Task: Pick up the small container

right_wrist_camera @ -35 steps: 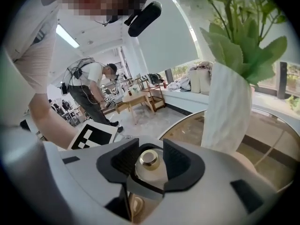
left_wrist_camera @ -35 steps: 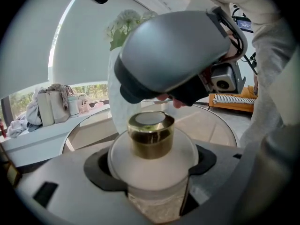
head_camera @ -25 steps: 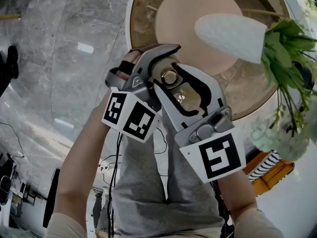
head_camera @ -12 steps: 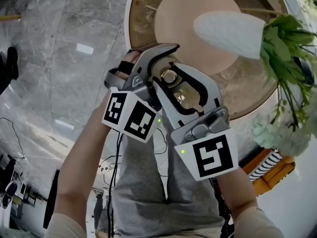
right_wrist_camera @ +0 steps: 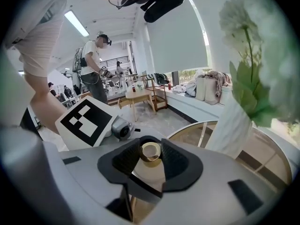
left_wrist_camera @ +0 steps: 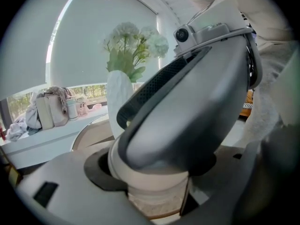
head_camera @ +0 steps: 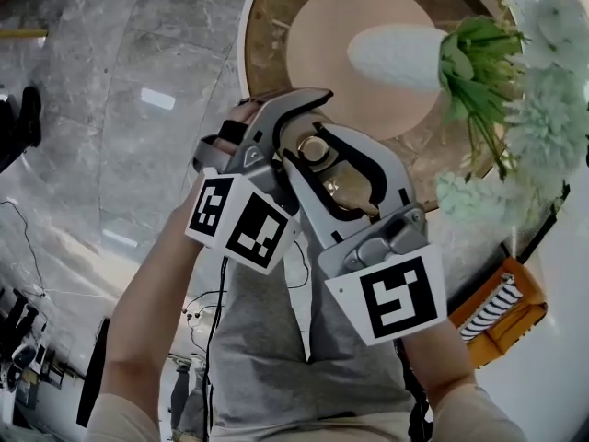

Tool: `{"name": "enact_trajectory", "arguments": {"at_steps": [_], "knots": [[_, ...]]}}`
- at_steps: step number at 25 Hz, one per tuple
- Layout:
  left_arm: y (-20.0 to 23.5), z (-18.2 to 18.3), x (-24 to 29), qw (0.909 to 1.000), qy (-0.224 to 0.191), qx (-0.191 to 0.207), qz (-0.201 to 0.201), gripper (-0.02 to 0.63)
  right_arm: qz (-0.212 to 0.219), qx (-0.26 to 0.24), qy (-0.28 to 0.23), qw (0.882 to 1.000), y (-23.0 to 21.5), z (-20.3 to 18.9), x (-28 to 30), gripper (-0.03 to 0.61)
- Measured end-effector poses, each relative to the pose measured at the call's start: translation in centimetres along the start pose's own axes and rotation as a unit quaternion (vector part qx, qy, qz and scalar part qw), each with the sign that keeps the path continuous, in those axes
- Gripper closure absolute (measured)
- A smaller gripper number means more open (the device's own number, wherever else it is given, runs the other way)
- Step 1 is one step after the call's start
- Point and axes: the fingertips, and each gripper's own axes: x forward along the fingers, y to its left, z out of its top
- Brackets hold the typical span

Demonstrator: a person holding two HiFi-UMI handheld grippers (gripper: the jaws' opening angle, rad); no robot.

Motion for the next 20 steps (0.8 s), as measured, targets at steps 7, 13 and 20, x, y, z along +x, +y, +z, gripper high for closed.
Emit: {"name": "enact_trajectory", "arguments": {"at_steps": [7, 13, 20], "knots": [[0.0, 5.8, -5.2, 0.9998, 0.007, -0.006, 0.015, 0.265, 0.023, -0.013, -0.006, 1.0, 3.2, 6.2, -4.0, 0.439], [1.2, 11.8, -9.9, 0.999, 0.007, -0.017, 0.042, 0.265, 0.043, -0.038, -0.021, 0.998, 5.5, 12.8, -7.6, 0.44], [2.4, 20.2, -15.2, 0.9979, 0.005, -0.021, 0.061, 0.265, 0.061, -0.077, -0.033, 0.995, 7.8, 21.3, -12.7, 0.439]]}}
